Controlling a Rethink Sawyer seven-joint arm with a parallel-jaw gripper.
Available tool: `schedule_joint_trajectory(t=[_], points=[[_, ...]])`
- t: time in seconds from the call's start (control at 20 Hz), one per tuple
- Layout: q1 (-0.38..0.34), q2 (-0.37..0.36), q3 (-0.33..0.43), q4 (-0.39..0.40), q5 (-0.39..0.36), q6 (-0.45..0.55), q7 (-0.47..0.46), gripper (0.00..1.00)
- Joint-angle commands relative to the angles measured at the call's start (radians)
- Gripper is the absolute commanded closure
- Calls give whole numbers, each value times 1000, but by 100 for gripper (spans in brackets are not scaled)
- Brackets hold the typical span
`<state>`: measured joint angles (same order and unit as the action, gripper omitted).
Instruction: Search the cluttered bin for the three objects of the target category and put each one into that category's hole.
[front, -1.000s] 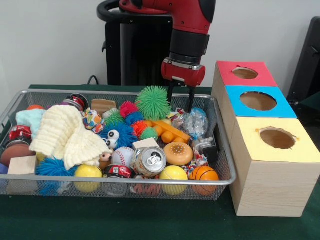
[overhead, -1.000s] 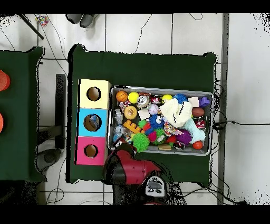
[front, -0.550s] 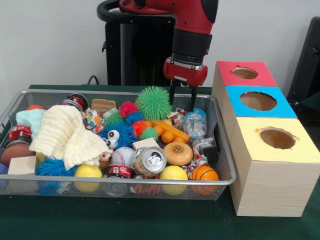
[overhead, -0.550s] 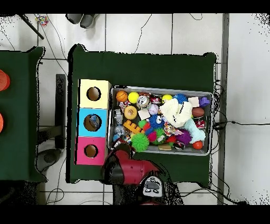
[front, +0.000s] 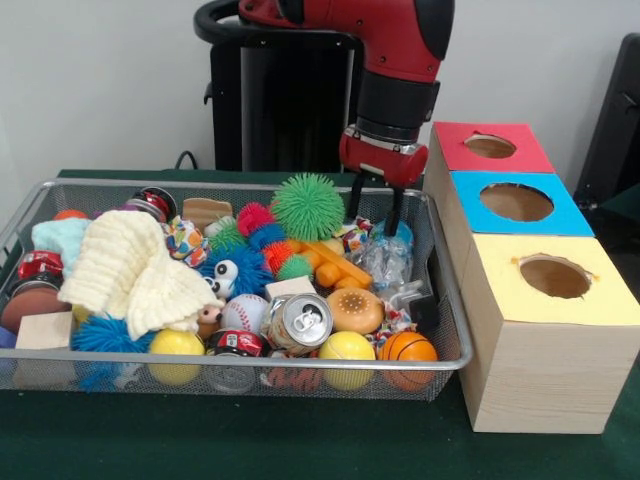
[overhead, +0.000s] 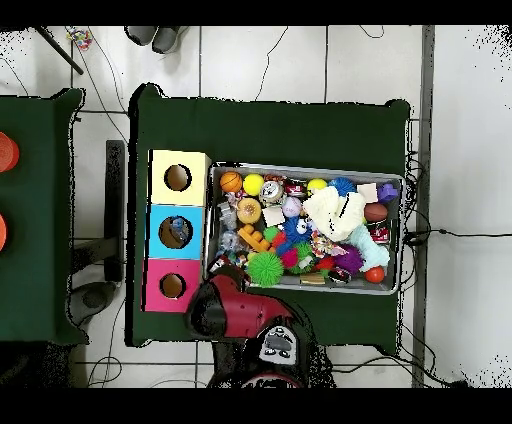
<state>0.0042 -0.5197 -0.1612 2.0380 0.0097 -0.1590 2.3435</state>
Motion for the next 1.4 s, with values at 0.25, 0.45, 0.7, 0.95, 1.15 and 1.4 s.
schedule_joint_trajectory(t=[0.25, 0.45, 0.7, 0.95, 1.15, 1.4], points=[[-28, 58, 99, -180, 32, 135, 54, 0], [-62, 44, 114, -169, -8, 133, 33, 0], [-82, 45, 123, -175, -29, 136, 15, 0], [-96, 46, 129, -183, -45, 142, 13, 0], [-91, 64, 122, -202, -44, 131, 18, 0], [-67, 97, 111, -218, -33, 107, 28, 0]])
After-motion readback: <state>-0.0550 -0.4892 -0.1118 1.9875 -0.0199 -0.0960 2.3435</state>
